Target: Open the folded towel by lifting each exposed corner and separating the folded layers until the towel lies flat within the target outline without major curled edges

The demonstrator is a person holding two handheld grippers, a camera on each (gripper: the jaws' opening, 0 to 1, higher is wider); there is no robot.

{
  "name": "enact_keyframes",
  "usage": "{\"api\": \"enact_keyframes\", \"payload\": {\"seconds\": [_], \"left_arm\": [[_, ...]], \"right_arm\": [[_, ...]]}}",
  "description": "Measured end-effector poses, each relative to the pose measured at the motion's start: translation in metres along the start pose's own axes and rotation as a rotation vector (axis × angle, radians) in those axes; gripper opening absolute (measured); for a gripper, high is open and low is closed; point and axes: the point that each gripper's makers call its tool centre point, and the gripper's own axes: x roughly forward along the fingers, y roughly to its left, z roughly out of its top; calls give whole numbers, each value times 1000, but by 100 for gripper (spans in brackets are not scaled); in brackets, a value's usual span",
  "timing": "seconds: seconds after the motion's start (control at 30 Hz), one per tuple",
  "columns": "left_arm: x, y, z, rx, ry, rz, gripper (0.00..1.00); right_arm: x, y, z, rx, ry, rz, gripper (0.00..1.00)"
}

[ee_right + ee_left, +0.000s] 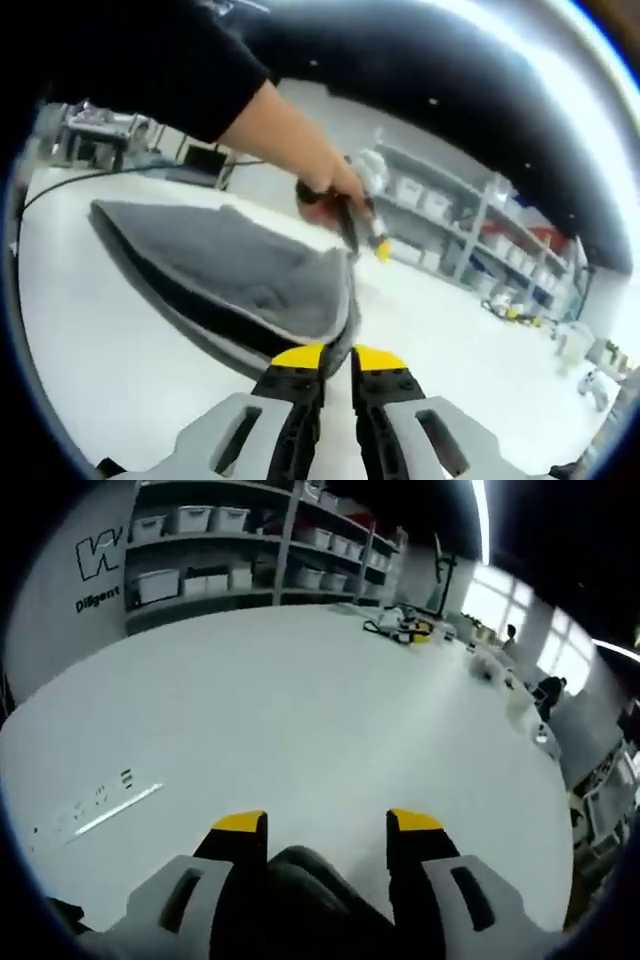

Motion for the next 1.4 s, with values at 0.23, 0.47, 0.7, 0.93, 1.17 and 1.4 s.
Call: {"api": "enact_keyframes", "payload": {"seconds": [0.23, 0.47, 0.7, 0.93, 1.17, 1.4], "left_arm": [[-11, -9, 14, 12, -43, -17, 54], [-28, -20, 19, 32, -66, -68, 54], [-70, -15, 29, 201, -194, -41, 75], [-106, -5, 33, 242, -246, -47, 100], [-139, 15, 39, 228, -294, -46, 100], [-193, 49, 32, 273, -362, 30, 100]], "right_arm": [[-13, -15, 23, -18, -63, -61, 3], [-16, -26, 41, -45, -99, -94, 4], [-16, -36, 52, -8, -135, -109, 20], [-15, -54, 77, 83, -219, -165, 96], [-19, -55, 80, 57, -205, -177, 100], [-12, -63, 89, 46, -198, -158, 99]]}}
